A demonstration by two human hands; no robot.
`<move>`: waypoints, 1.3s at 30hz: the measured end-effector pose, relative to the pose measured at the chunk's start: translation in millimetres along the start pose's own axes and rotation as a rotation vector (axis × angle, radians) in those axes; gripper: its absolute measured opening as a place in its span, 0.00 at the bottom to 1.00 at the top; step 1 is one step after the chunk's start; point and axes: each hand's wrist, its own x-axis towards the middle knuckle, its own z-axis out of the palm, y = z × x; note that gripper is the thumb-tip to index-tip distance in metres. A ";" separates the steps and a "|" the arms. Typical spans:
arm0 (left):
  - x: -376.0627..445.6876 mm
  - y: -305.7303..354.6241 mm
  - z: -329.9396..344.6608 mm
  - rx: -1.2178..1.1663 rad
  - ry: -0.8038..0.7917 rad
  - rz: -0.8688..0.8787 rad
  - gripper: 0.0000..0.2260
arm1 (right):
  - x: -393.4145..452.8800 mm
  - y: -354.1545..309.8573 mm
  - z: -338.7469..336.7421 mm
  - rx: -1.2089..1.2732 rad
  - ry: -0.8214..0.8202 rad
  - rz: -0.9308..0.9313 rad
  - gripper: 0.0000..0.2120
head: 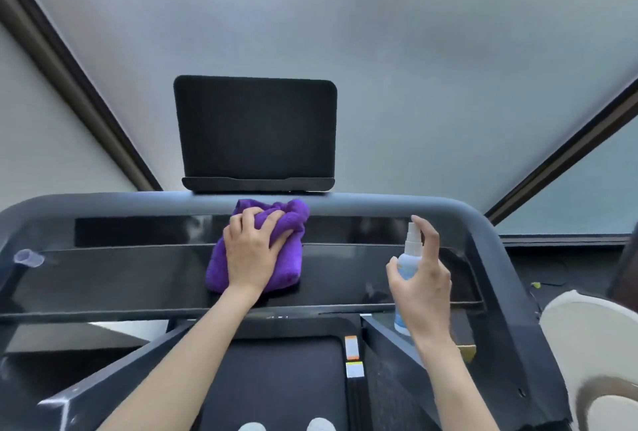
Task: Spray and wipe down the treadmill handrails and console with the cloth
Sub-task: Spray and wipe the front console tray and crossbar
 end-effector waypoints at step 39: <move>55.5 -144.9 -121.7 -0.416 0.180 -0.305 0.17 | 74.2 -184.3 119.5 -0.051 0.210 -0.360 0.27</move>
